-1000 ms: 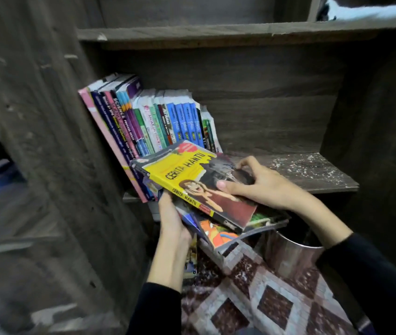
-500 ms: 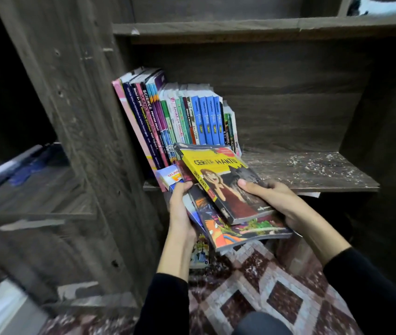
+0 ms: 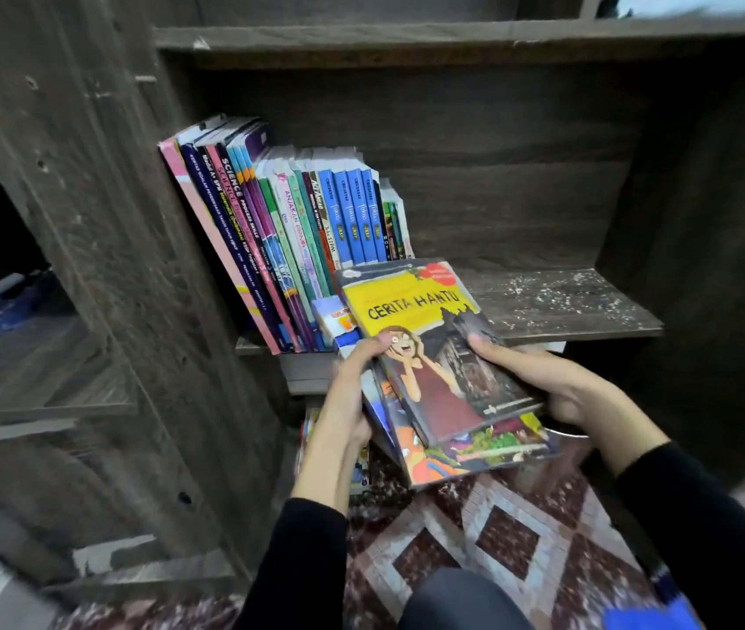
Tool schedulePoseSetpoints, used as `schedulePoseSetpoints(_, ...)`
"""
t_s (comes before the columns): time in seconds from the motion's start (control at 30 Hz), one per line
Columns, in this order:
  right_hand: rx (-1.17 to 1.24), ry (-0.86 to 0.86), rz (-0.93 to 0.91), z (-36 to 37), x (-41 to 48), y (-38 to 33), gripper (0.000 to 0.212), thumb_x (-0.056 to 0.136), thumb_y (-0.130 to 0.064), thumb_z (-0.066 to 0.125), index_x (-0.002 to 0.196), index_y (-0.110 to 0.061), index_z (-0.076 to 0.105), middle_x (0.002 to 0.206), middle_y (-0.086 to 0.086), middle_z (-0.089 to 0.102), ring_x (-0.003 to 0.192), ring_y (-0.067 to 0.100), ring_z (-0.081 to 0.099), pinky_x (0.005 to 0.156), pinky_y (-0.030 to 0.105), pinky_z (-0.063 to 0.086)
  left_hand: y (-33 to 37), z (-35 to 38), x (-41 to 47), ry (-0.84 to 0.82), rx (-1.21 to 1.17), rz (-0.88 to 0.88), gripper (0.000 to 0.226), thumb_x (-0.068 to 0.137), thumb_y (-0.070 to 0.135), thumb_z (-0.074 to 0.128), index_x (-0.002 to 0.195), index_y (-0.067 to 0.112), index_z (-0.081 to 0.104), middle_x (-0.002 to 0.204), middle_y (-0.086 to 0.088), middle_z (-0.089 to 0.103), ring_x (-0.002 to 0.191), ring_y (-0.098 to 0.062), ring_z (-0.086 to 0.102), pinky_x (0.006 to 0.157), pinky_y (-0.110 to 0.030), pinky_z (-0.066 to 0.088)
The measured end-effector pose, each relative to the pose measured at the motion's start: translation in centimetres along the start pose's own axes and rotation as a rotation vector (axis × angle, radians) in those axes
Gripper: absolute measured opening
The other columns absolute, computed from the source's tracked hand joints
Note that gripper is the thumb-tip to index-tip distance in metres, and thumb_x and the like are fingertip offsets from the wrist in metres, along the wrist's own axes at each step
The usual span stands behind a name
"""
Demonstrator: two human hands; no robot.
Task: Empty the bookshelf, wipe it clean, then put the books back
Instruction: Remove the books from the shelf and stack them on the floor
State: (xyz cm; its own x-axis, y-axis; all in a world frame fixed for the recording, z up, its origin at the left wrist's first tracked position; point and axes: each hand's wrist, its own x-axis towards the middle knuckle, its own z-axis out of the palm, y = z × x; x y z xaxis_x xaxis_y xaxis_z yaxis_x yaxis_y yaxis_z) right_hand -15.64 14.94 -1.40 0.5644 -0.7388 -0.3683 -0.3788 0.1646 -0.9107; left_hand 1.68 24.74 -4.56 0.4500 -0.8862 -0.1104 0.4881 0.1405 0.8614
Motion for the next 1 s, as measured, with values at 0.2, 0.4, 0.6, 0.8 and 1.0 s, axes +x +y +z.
schedulePoseSetpoints(0.2, 0.218, 0.081, -0.136, -1.9, 0.7, 3.8, 0.019, 0.085, -0.023, 0.064, 0.101, -0.012, 0.065, 0.078, 0.002, 0.074, 0.063, 0.010, 0.069, 0.054, 0.017, 0.052, -3.1, 0.6, 3.8, -0.063, 0.158, -0.100, 0.107, 0.032, 0.045, 0.090, 0.123, 0.000, 0.055, 0.129, -0.022, 0.051, 0.110, -0.033, 0.055, 0.095, -0.044, 0.045)
schedulePoseSetpoints(0.4, 0.217, 0.235, -0.306, -3.8, 2.1, 6.9, 0.036, 0.072, -0.001, 0.074, 0.102, -0.019, 0.062, 0.089, -0.001, 0.071, 0.072, 0.006, 0.069, 0.062, 0.018, 0.053, -5.0, 0.8, 5.3, -0.160, 0.396, -0.271, 0.122, 0.025, 0.035, 0.094, 0.126, -0.013, 0.045, 0.133, -0.025, 0.046, 0.108, -0.031, 0.058, 0.092, -0.042, 0.048)
schedulePoseSetpoints(0.6, 0.241, 0.289, -0.229, -3.5, 4.4, 11.8, 0.039, 0.071, -0.003, 0.079, 0.097, -0.019, 0.056, 0.090, -0.001, 0.066, 0.078, 0.010, 0.065, 0.067, 0.018, 0.052, -7.9, -0.2, 8.2, -0.232, 0.551, -0.453, 0.120, 0.028, 0.026, 0.093, 0.128, -0.016, 0.042, 0.120, -0.026, 0.057, 0.111, -0.035, 0.055, 0.103, -0.047, 0.040)
schedulePoseSetpoints(0.8, 0.369, 0.253, -0.029, -1.7, 8.1, 18.6, 0.057, 0.056, -0.011, 0.086, 0.106, -0.014, 0.058, 0.102, 0.010, 0.069, 0.098, 0.031, 0.064, 0.097, 0.050, 0.048, -11.4, -2.0, 10.6, -0.250, 0.547, -0.688, 0.044, 0.067, -0.003, 0.074, 0.106, -0.009, 0.054, 0.070, -0.007, 0.069, 0.067, -0.020, 0.065, 0.062, -0.029, 0.049)
schedulePoseSetpoints(1.0, 0.791, 0.244, 0.182, 0.7, 12.4, 22.6, 0.041, 0.079, 0.006, 0.067, 0.119, -0.002, 0.059, 0.104, 0.006, 0.071, 0.084, 0.015, 0.071, 0.062, 0.024, 0.056, -17.6, -4.7, 13.1, -0.010, 0.625, -0.533, 0.010, 0.076, 0.024, 0.078, 0.080, 0.019, 0.071, 0.079, -0.014, 0.064, 0.067, -0.023, 0.058, 0.062, -0.027, 0.044)
